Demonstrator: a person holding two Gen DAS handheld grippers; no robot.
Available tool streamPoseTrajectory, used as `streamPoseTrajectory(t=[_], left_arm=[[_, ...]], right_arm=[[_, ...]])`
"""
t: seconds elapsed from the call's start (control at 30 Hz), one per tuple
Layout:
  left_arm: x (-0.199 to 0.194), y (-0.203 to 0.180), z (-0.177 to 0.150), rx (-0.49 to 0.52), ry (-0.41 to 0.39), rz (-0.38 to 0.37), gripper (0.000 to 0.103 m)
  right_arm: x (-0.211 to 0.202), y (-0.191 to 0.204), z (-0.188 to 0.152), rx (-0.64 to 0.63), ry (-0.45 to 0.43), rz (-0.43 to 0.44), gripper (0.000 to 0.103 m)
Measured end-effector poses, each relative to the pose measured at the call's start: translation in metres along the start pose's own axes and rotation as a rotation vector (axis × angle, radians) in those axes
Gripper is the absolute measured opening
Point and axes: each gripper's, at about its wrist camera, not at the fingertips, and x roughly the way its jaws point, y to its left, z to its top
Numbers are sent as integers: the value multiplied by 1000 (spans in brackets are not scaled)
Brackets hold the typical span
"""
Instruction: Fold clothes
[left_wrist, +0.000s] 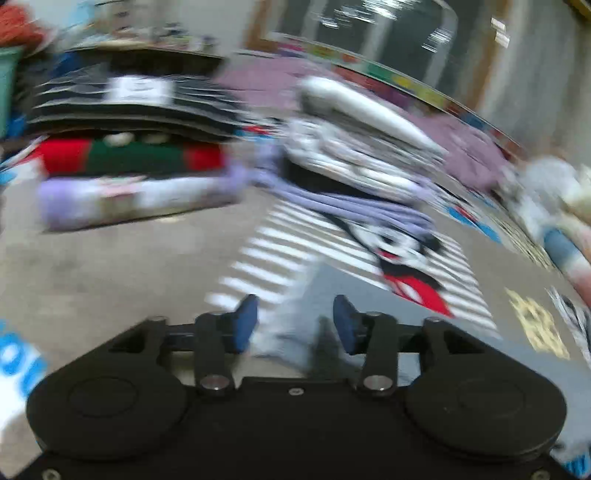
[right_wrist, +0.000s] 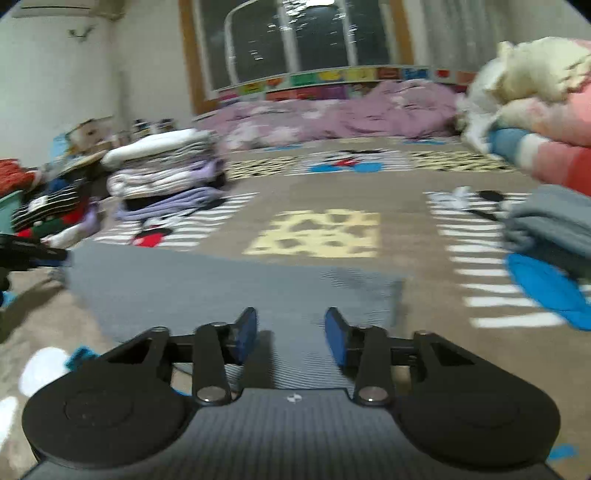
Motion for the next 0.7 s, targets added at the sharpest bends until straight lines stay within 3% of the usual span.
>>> streamPoseTrajectory(t=[0.13,0.37,0.53,0.7], left_arm=[[-23,12,4,-93,-25,-13,45],[-26,35,-12,-482,75,-235,65],[-7,23,-22,-542,161,-259,65],[6,19,-23,-561,153,-232,65]], right_arm=[[-18,-22,0,72,-64,-93,46],[-27,-49,-16,274,-79,-59,46],[-14,-47,-22,313,-45,-12,46],[-6,-47,-25,323,-11,10,47]])
